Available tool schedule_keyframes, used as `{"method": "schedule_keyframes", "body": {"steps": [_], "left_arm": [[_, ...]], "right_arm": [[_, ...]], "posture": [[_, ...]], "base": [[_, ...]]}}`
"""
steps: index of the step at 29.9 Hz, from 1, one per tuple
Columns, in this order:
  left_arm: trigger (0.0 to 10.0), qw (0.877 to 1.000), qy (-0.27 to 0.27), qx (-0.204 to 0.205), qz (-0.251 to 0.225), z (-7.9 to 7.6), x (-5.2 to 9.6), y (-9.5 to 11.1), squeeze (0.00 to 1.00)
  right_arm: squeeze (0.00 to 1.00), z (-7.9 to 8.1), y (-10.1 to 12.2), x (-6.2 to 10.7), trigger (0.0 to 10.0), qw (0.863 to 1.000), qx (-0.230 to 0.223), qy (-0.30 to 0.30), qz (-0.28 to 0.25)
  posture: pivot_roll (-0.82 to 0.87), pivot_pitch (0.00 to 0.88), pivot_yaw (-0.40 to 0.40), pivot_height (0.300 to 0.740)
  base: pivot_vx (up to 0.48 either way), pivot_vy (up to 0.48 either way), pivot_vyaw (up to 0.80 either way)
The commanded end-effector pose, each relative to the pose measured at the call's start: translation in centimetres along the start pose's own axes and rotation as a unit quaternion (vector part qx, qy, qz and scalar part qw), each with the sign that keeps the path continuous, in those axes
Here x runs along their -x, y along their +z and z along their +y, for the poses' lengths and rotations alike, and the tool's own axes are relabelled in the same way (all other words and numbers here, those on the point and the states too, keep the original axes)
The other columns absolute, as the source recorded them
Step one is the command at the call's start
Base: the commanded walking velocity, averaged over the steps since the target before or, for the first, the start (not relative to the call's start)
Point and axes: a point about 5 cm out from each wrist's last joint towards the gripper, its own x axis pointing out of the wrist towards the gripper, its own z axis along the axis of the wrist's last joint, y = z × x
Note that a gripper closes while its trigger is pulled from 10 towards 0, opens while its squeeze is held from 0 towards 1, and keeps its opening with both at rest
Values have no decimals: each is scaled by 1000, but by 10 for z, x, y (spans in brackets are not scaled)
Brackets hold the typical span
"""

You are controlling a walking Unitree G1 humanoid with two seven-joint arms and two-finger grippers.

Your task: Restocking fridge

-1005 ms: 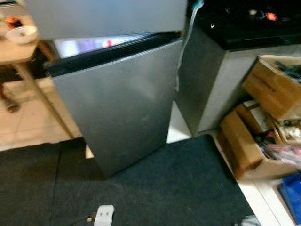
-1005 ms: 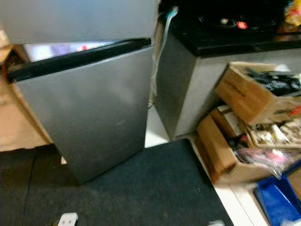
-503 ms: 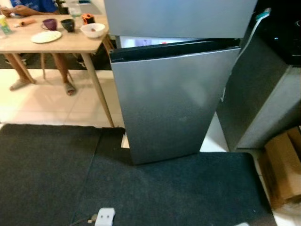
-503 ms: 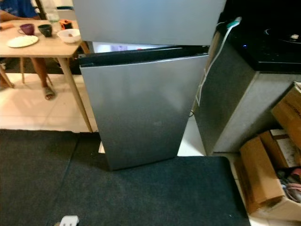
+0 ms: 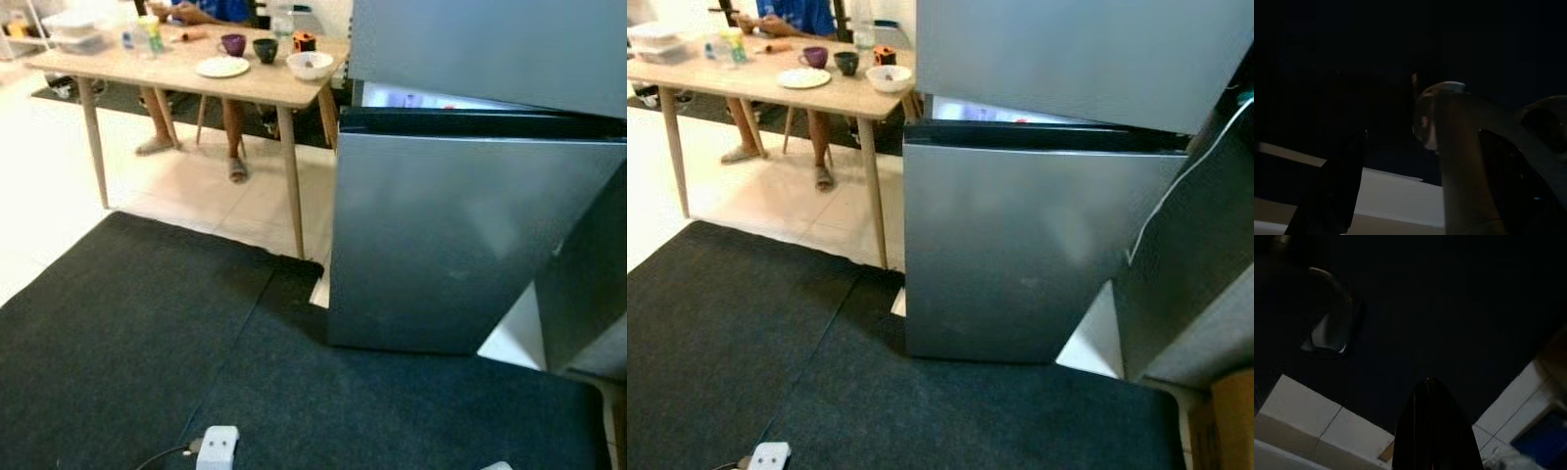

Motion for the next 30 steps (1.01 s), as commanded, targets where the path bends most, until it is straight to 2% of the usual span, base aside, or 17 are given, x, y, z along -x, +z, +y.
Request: {"method": "schedule_keyframes", "body": {"steps": [1,10,30], "left_arm": [[10000,1000,1,-2,11,0,1,-6,0],[10000,1000,2,5,10,1,1,-6,0],[10000,1000,-1,-18,18,2,2,-7,0]], "right_arm": [[0,1,-9,1,10000,1000,-1,-7,7],[0,-1,-8,1,10000,1000,6,-18,5],[0,6,-12,1,10000,1000,3,-10,9]], "posture": [[-128,102,-21,740],[-128,103,-22,740],[-135,109,-13,740]], "base": [[0,0,681],[0,0,76],[298,0,0]]}}
